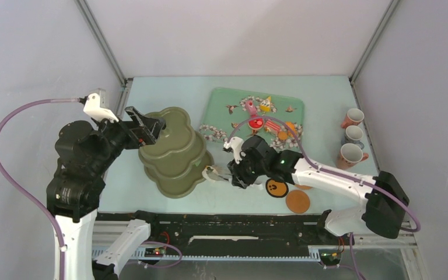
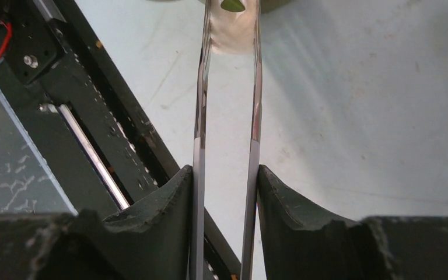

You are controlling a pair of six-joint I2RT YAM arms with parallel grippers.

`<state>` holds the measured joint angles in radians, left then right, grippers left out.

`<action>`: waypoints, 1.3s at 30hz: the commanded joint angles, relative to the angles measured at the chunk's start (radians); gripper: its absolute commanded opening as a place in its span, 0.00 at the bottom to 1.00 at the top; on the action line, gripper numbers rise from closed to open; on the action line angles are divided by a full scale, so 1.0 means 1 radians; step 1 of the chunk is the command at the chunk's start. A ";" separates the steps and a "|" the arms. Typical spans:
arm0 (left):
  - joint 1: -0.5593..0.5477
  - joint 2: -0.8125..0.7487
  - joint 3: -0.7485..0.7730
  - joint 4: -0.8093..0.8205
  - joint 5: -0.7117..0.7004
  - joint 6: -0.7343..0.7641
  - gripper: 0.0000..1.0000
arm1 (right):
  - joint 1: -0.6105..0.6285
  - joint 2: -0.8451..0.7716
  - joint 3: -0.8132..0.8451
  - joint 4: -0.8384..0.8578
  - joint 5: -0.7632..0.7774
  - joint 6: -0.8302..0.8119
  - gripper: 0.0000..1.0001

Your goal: Serve the afternoon tea

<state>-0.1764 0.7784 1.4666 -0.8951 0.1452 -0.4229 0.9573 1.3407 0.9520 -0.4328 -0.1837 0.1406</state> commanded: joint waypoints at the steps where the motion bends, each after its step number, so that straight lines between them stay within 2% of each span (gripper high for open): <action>1: -0.006 -0.007 0.000 0.032 0.026 -0.014 0.98 | 0.033 0.043 0.015 0.209 -0.018 0.050 0.00; 13: -0.006 -0.021 -0.007 0.021 0.019 -0.005 0.98 | 0.070 0.209 0.135 0.258 -0.040 -0.002 0.00; 25: -0.006 -0.027 -0.012 0.015 0.005 0.007 0.98 | 0.089 0.300 0.197 0.279 0.002 -0.028 0.00; 27: -0.006 -0.025 -0.013 0.016 0.003 0.008 0.98 | 0.089 0.311 0.205 0.271 0.004 -0.036 0.06; 32: -0.006 -0.025 -0.015 0.014 0.000 0.012 0.98 | 0.092 0.307 0.207 0.249 0.018 -0.036 0.29; 35: -0.006 -0.024 -0.015 0.016 -0.002 0.013 0.98 | 0.096 0.301 0.206 0.237 0.022 -0.039 0.37; 39: -0.006 -0.024 -0.014 0.018 -0.003 0.013 0.98 | 0.105 0.289 0.206 0.219 0.023 -0.042 0.43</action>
<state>-0.1772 0.7574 1.4528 -0.8967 0.1493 -0.4252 1.0481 1.6550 1.1099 -0.2203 -0.1772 0.1188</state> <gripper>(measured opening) 0.985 0.429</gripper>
